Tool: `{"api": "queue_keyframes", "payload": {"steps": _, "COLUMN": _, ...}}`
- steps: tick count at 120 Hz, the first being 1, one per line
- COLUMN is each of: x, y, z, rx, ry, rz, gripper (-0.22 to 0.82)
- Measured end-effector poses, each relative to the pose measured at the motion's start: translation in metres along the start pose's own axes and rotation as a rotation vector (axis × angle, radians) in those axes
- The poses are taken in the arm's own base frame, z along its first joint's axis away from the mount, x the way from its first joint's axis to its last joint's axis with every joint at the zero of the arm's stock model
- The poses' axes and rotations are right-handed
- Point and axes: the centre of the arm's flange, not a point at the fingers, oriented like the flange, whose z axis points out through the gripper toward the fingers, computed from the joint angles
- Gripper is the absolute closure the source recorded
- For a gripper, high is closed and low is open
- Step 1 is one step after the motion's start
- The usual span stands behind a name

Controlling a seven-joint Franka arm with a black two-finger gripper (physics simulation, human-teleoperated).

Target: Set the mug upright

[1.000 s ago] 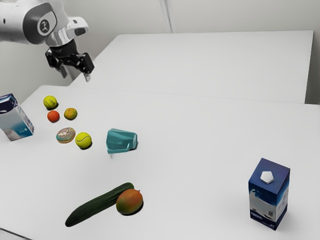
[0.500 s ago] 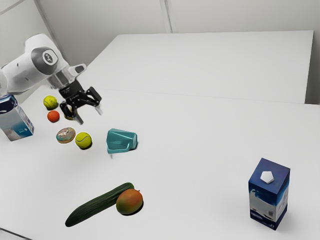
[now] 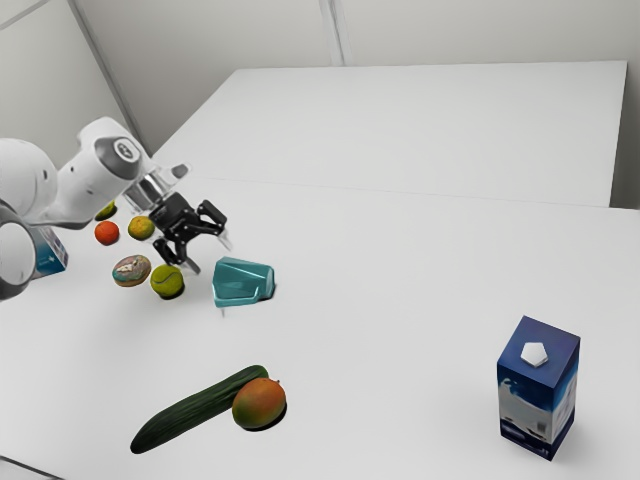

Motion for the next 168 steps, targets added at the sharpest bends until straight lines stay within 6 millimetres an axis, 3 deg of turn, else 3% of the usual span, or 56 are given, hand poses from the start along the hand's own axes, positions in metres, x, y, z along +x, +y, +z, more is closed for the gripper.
{"api": "queue_keyframes", "payload": {"steps": 47, "x": 0.019, "y": -0.008, "z": 0.027, "rx": -0.088, "ry": 0.02, "rz": 0.003, "gripper": 0.0}}
{"api": "queue_keyframes", "payload": {"steps": 84, "x": 0.024, "y": 0.005, "z": 0.044, "rx": -0.148, "ry": 0.031, "rz": 0.019, "gripper": 0.01}}
{"api": "queue_keyframes", "payload": {"steps": 105, "x": 0.025, "y": 0.009, "z": 0.044, "rx": -0.144, "ry": 0.045, "rz": 0.032, "gripper": 0.42}}
{"api": "queue_keyframes", "payload": {"steps": 113, "x": 0.025, "y": 0.011, "z": 0.04, "rx": -0.142, "ry": 0.055, "rz": 0.039, "gripper": 0.53}}
{"api": "queue_keyframes", "payload": {"steps": 136, "x": 0.027, "y": 0.036, "z": 0.031, "rx": -0.146, "ry": 0.081, "rz": 0.086, "gripper": 0.7}}
{"api": "queue_keyframes", "payload": {"steps": 168, "x": 0.019, "y": 0.059, "z": 0.031, "rx": -0.11, "ry": 0.087, "rz": 0.126, "gripper": 0.78}}
